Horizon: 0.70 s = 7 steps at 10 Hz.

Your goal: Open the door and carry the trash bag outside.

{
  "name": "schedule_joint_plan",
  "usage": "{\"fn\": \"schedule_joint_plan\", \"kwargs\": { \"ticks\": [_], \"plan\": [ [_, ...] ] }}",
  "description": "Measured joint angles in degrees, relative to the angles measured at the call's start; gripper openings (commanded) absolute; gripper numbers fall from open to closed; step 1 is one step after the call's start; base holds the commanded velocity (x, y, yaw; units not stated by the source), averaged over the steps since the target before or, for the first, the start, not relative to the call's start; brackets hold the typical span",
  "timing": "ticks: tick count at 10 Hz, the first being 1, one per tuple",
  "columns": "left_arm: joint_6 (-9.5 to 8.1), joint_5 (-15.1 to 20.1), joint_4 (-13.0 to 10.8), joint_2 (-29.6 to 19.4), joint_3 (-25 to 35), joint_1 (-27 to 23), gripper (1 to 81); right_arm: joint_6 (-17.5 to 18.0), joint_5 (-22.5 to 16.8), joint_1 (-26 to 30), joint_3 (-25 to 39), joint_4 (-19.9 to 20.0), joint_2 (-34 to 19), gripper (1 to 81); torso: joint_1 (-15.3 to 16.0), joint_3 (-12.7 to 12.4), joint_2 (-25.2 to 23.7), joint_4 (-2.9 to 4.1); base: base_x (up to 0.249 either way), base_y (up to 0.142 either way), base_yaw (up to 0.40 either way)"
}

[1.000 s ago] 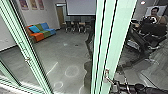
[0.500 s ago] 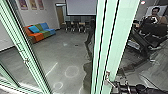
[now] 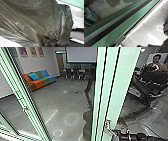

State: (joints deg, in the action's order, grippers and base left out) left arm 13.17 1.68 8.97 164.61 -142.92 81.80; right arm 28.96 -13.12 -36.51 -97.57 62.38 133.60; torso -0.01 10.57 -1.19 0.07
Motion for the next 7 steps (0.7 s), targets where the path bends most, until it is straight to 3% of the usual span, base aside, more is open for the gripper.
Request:
{"fn": "schedule_joint_plan", "kwargs": {
  "ticks": [7],
  "plan": [
    [0.02, 0.1, 0.0, 0.0, 0.0, 0.0, 1.0, 0.9, -1.3, 0.6, 0.0, -0.8, -0.5, 81.1, 0.0, 0.0, 0.0, 0.00, 0.000, 0.000, 0.000]
  ]
}}
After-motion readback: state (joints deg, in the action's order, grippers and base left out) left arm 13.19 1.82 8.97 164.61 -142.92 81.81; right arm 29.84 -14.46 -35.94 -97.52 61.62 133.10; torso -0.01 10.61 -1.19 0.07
